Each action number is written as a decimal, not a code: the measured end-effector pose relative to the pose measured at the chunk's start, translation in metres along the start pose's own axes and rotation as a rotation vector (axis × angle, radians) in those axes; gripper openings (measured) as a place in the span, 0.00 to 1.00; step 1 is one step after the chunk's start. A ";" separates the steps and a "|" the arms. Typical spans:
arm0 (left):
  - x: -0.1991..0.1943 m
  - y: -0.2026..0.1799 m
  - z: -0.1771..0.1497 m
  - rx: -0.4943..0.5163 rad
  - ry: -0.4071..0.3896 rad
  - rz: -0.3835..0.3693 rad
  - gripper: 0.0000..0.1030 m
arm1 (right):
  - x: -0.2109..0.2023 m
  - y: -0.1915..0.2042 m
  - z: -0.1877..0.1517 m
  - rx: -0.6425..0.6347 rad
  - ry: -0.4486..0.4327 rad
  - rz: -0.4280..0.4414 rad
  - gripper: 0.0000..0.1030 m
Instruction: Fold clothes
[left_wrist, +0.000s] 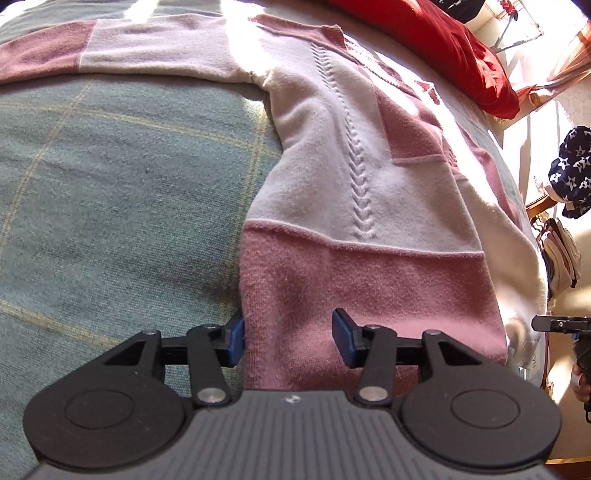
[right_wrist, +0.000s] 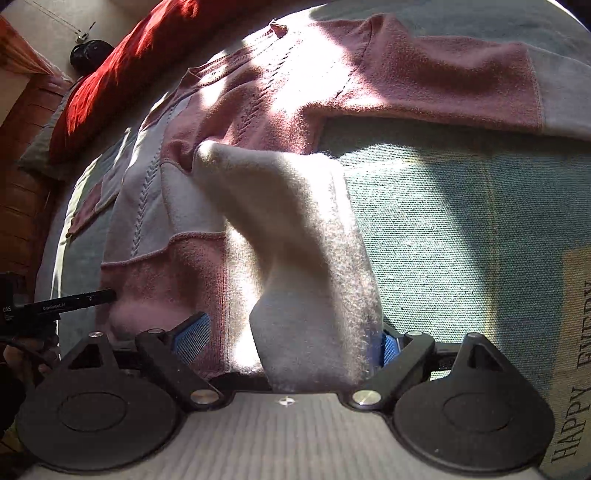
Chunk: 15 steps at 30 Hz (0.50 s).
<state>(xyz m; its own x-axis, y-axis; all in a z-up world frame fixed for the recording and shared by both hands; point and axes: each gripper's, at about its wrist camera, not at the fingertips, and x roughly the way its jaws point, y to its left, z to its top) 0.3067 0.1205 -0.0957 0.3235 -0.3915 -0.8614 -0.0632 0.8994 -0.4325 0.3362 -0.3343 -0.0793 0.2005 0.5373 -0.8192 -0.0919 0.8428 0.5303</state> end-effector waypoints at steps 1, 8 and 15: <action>-0.001 0.001 -0.005 -0.016 0.008 -0.014 0.46 | 0.001 0.001 -0.001 -0.004 0.011 0.001 0.86; 0.001 0.004 0.007 -0.050 -0.001 -0.035 0.43 | 0.003 -0.019 0.012 0.080 -0.019 0.022 0.79; -0.004 0.004 -0.014 -0.105 0.011 -0.028 0.34 | -0.005 -0.021 -0.007 0.160 -0.001 0.056 0.59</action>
<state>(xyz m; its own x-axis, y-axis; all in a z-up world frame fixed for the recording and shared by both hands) 0.2919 0.1230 -0.0979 0.3158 -0.4188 -0.8514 -0.1534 0.8630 -0.4814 0.3307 -0.3544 -0.0872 0.2007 0.5835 -0.7869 0.0530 0.7956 0.6035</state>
